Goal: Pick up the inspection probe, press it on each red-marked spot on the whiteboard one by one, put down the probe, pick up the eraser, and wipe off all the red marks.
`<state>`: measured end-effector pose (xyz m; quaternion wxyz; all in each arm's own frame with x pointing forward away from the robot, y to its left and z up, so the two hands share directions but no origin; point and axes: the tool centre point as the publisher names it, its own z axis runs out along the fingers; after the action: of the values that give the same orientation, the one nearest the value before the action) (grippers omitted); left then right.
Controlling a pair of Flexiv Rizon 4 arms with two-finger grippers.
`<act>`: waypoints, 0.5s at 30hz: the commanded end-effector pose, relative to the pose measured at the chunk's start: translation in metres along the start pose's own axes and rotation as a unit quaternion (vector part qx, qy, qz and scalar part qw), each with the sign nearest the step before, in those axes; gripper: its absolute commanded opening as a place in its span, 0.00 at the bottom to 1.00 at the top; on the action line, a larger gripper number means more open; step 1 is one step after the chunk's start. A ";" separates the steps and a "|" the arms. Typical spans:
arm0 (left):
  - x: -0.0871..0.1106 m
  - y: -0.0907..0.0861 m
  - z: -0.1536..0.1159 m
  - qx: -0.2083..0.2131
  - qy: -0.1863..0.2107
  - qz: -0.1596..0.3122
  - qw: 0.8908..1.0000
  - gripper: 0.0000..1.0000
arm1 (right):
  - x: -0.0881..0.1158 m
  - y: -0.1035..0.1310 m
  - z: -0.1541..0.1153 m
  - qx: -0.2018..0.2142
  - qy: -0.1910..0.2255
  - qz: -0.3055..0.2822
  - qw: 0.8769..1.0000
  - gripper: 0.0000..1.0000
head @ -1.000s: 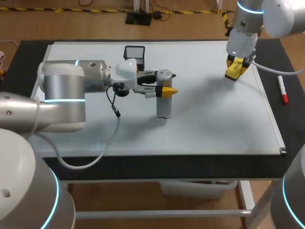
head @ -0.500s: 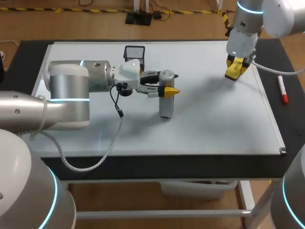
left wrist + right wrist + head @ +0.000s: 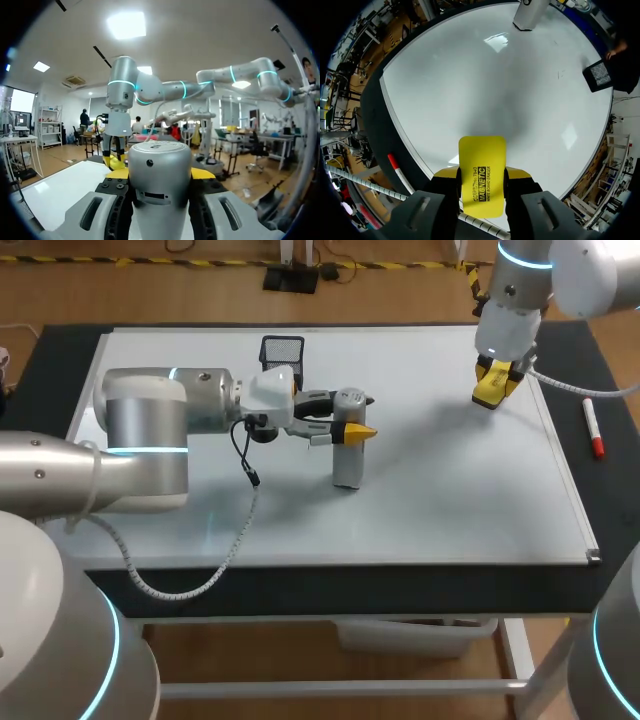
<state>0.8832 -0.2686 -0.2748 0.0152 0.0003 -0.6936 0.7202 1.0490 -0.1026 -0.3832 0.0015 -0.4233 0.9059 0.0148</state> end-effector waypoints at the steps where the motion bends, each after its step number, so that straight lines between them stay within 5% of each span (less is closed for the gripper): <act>1: -0.002 0.002 0.001 -0.001 0.001 0.001 1.000 0.00 | 0.000 -0.001 -0.001 0.001 0.002 -0.001 1.000 0.00; 15: -0.001 0.002 0.003 -0.001 0.003 -0.002 1.000 0.00 | 0.000 -0.001 -0.001 0.001 0.002 -0.001 1.000 0.00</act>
<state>0.8830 -0.2698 -0.2747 0.0175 0.0005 -0.6943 0.7195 1.0490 -0.1026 -0.3832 0.0015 -0.4233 0.9059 0.0148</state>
